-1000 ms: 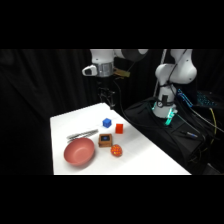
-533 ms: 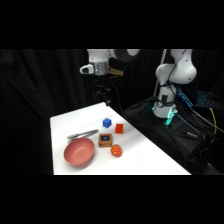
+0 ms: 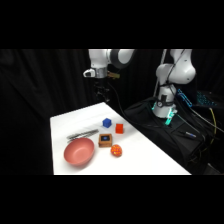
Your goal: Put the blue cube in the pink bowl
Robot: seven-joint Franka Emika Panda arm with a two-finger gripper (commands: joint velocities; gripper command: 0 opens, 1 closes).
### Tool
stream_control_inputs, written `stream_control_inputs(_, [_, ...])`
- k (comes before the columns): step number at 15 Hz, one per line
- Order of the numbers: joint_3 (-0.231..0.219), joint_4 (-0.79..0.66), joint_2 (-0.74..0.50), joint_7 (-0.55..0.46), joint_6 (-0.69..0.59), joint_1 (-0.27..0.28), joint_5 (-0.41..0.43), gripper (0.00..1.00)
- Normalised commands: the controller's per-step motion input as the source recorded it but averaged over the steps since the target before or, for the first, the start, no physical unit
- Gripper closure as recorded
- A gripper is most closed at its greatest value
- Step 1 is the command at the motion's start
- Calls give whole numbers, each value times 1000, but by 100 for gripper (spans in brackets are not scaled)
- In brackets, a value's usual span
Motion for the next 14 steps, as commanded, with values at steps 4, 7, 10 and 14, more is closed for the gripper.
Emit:
stream_control_inputs(4, [-32, -322, -107, -189, 433, -54, -89, 0])
stream_control_inputs(7, [-23, -251, -5, -124, 499, -47, -127, 0])
stream_control_inputs(10, [-15, -135, 105, -61, 454, -55, -169, 0])
stream_control_inputs(14, [-13, -30, 186, -67, 401, -82, -163, 0])
